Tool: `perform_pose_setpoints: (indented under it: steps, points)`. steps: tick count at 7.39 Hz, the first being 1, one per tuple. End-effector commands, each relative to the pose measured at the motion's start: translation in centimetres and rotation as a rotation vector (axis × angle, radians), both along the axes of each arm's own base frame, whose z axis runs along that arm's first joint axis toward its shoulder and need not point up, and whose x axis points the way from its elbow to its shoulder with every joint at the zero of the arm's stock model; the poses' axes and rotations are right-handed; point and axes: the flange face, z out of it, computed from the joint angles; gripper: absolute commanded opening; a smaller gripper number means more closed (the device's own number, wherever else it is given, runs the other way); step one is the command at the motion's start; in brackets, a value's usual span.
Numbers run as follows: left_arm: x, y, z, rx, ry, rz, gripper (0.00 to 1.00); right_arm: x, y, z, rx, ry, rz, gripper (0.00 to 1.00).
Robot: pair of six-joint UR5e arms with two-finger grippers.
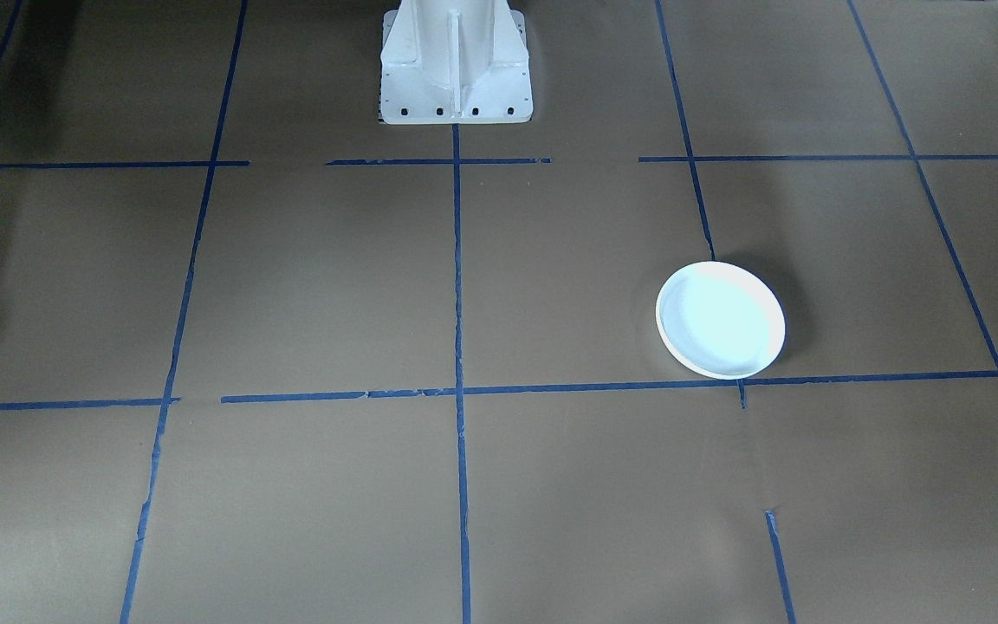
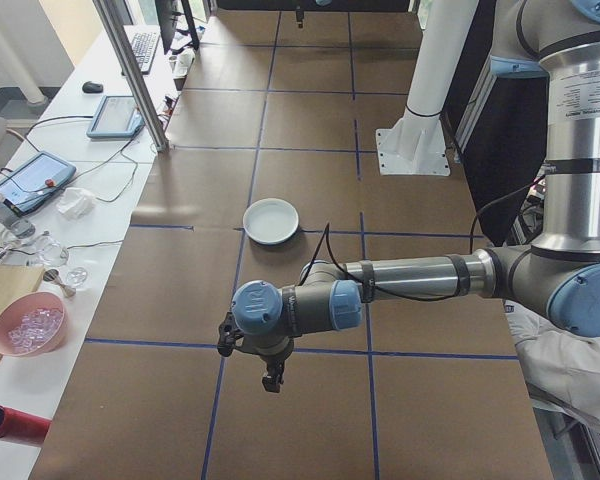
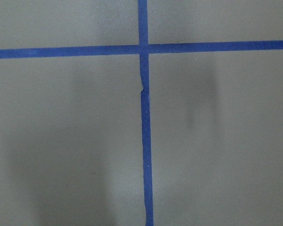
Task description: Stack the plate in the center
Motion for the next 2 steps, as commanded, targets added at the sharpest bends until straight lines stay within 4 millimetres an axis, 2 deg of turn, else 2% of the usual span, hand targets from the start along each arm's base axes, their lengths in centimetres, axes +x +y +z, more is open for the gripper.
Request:
perform_pose_setpoints:
  steps: [1, 2]
  points:
    - [-0.32, 1.24, -0.69, 0.01, 0.0, -0.009, 0.99, 0.0, 0.0, 0.0, 0.0, 0.0, 0.0, 1.0]
    - [-0.26, 2.09, -0.44, 0.002, 0.0, -0.009, 0.99, 0.0, 0.0, 0.0, 0.0, 0.0, 0.0, 1.0]
